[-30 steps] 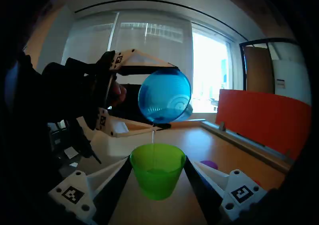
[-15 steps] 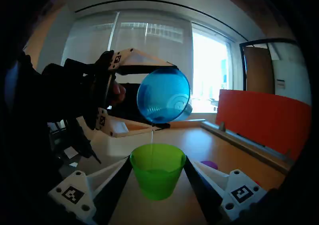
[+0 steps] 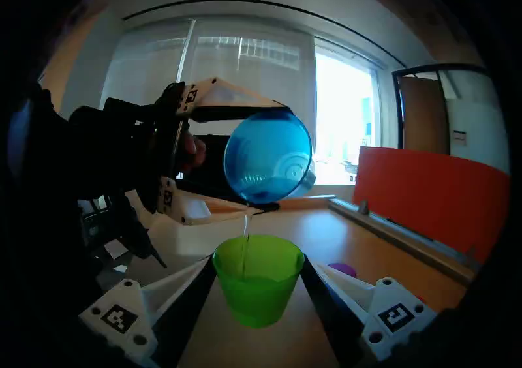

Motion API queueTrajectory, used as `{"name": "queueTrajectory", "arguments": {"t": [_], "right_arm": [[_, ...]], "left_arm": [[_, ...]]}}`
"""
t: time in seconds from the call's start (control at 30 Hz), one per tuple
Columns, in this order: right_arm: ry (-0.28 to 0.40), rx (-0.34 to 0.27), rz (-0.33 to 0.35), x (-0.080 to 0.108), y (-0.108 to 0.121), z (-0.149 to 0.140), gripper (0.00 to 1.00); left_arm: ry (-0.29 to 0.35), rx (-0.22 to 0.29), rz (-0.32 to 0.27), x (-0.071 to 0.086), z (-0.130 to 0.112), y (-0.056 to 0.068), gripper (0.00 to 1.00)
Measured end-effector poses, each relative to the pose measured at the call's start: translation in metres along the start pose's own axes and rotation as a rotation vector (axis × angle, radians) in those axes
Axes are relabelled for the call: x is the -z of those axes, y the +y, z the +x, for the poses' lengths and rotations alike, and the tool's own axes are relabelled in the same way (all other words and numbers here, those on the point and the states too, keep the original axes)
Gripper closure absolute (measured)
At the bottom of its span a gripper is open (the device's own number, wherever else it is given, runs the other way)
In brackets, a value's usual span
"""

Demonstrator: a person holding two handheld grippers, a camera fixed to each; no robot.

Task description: Pour water

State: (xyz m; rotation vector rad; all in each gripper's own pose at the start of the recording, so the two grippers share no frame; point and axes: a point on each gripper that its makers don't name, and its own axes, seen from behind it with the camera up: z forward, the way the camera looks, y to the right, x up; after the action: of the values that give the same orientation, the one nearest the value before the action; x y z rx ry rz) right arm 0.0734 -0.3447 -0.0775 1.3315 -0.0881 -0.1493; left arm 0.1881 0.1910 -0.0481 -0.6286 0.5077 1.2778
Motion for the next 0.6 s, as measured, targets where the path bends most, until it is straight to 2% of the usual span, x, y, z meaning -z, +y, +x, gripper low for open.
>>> {"name": "queueTrajectory", "arguments": {"t": [0.6], "right_arm": [[0.0, 0.001, 0.002, 0.0005, -0.0012, -0.001, 0.07]], "left_arm": [[-0.001, -0.019, 0.004, -0.0001, 0.0015, -0.0024, 0.12]]}}
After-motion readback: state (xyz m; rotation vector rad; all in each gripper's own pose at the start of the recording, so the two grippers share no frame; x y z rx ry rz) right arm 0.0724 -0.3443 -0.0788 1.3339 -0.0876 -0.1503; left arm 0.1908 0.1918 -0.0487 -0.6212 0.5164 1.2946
